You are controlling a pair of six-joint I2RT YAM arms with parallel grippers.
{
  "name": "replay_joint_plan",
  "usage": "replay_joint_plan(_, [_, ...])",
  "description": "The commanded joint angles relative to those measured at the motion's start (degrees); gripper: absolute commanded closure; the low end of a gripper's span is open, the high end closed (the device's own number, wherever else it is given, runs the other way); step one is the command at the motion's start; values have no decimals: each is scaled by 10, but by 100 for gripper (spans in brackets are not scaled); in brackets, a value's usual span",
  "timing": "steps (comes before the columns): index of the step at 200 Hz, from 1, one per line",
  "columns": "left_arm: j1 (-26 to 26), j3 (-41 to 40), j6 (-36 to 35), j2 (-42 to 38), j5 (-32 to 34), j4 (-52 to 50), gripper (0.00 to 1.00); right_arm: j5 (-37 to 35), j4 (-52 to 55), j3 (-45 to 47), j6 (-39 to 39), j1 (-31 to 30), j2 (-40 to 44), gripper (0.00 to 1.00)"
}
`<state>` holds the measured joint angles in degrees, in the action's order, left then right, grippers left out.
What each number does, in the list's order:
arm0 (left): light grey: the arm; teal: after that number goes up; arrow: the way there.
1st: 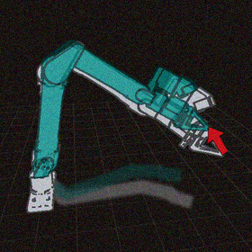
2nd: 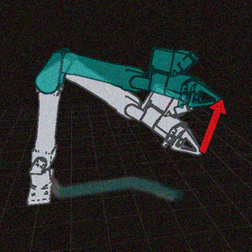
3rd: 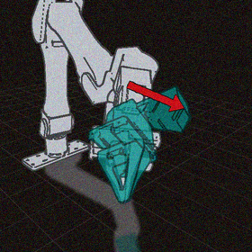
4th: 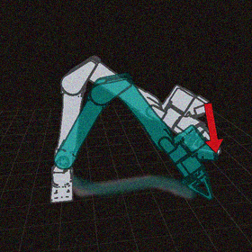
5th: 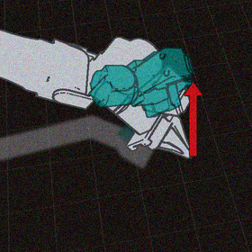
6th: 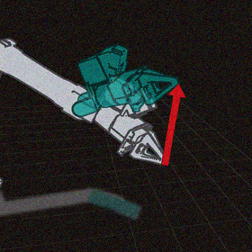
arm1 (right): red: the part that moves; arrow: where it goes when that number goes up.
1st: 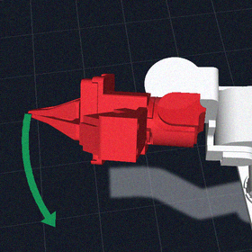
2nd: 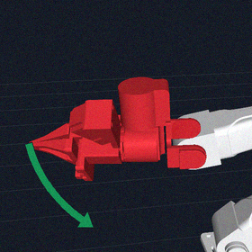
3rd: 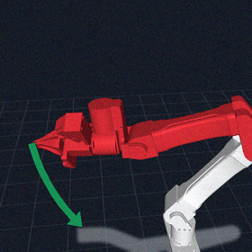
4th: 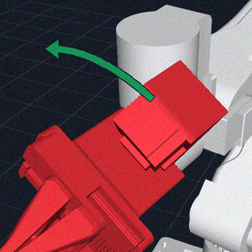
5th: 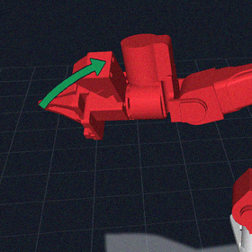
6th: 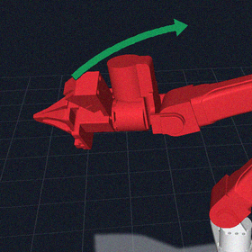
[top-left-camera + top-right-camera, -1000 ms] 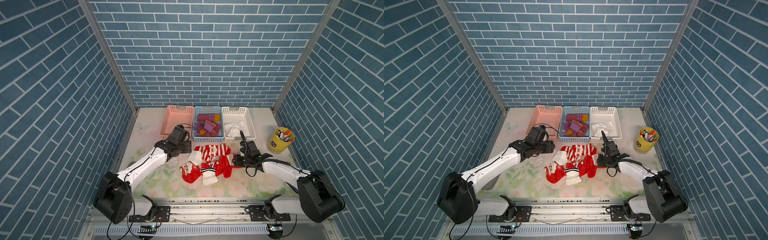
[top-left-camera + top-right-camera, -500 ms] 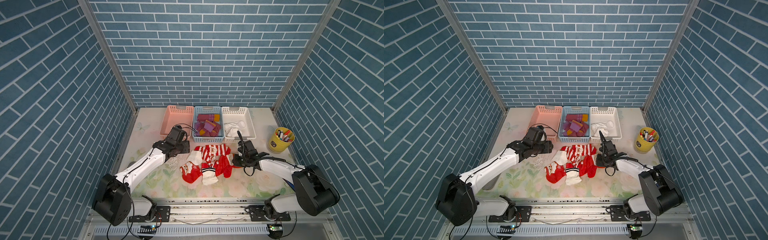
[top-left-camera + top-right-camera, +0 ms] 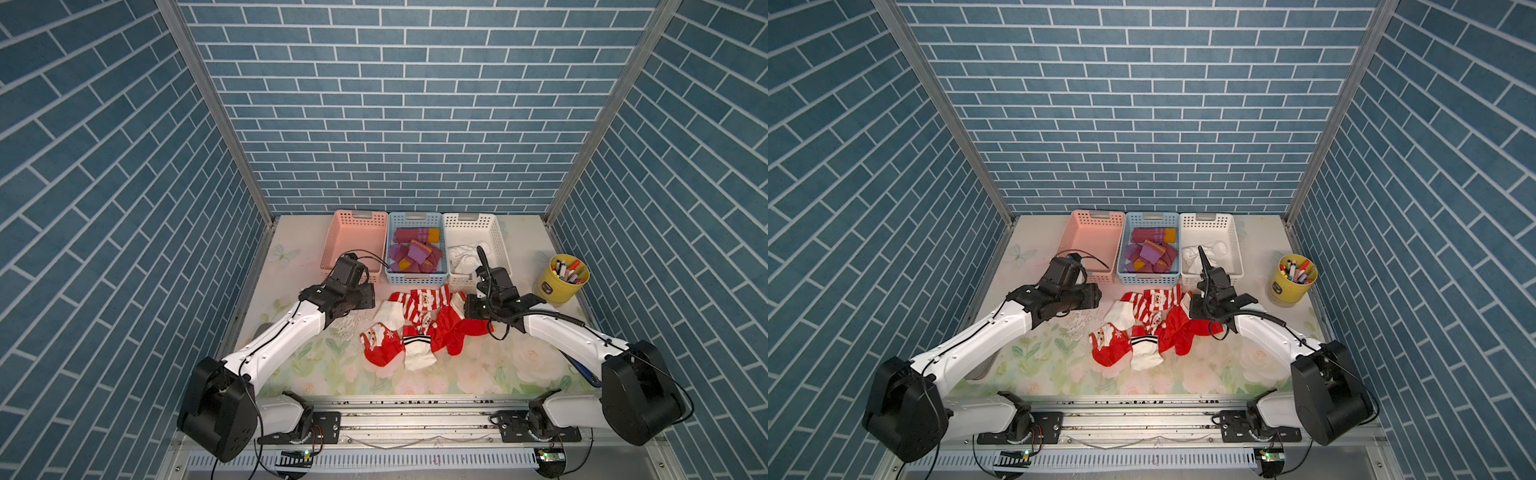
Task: Sort the socks into the basket by color
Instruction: Pick up the sock at the center of the board, then place the sock in the bin.
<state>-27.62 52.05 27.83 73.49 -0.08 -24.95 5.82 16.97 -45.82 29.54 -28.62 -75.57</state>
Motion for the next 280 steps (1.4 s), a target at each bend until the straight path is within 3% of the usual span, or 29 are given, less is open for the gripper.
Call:
replay_joint_plan(1, [11,-15,7,-15,-14,-6,36,-16,51,-41,-21,-4,31,100])
replay_joint_plan(86, [19,-37,9,-51,-4,-29,36,-10,99,-193,-61,-29,6,100])
replay_joint_plan(214, [24,-90,31,-112,6,-48,35,35,117,-454,-99,-92,-166,100])
replay_joint_plan(280, [25,-119,46,-156,3,-52,35,57,165,-669,-119,-123,-304,100])
